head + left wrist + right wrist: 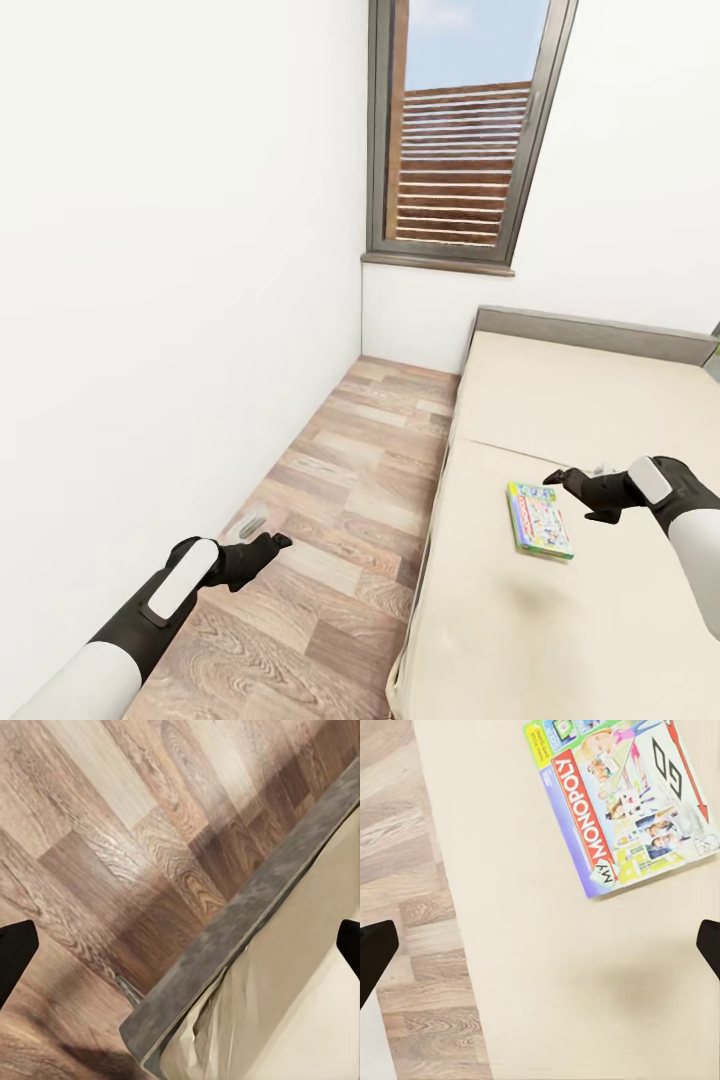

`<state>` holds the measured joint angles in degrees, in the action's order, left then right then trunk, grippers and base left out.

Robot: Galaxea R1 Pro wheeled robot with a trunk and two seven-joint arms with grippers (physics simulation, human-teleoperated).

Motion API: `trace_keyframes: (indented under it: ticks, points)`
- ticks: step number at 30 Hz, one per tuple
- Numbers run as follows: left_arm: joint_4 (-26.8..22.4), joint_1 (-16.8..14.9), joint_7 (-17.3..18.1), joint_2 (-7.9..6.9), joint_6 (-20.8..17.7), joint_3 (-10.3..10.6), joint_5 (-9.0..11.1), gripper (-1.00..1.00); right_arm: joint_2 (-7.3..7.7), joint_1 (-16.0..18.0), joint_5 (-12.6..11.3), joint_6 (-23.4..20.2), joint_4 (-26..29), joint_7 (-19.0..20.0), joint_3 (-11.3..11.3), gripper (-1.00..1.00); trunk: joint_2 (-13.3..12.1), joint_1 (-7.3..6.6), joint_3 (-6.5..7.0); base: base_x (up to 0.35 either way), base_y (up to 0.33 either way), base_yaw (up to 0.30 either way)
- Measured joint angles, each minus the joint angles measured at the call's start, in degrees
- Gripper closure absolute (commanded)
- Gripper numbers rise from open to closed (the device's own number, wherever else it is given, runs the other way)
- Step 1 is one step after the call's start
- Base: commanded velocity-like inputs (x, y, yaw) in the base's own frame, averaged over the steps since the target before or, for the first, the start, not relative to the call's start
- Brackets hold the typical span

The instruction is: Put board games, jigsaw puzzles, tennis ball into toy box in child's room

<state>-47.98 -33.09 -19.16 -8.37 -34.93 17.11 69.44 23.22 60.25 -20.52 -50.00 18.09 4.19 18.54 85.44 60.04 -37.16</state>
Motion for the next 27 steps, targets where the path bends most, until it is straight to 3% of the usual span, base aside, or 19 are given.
trace_keyframes:
  ticks: [14,24,26,27]
  points:
    - [0.0,0.0,0.0,0.0,0.0,-0.02,0.0,-1.0,-0.34,-0.33,0.07,-0.54,5.47,0.11,-0.11,-1.0,5.62,3.08,-1.97,0.0,0.0,-0.029]
    - [0.0,0.0,-0.01,0.02,-0.1,-0.12,0.0,-1.0,-0.26,-0.13,0.37,-0.48,4.72,-0.47,-0.14,-1.0,9.63,5.27,-3.63,0.0,0.0,-0.008]
    - [0.0,0.0,0.0,0.04,-0.13,-0.14,0.0,-1.0,-0.34,-0.02,0.55,-0.31,3.83,-1.39,-0.15,-1.0,10.43,5.71,-3.99,0.0,0.0,-0.001]
    - [0.0,0.0,0.02,0.06,-0.18,-0.16,0.0,-1.0,-0.54,0.6,0.97,0.07,2.62,-3.72,-0.14,-1.0,10.83,5.93,-4.16,0.0,0.0,-0.001]
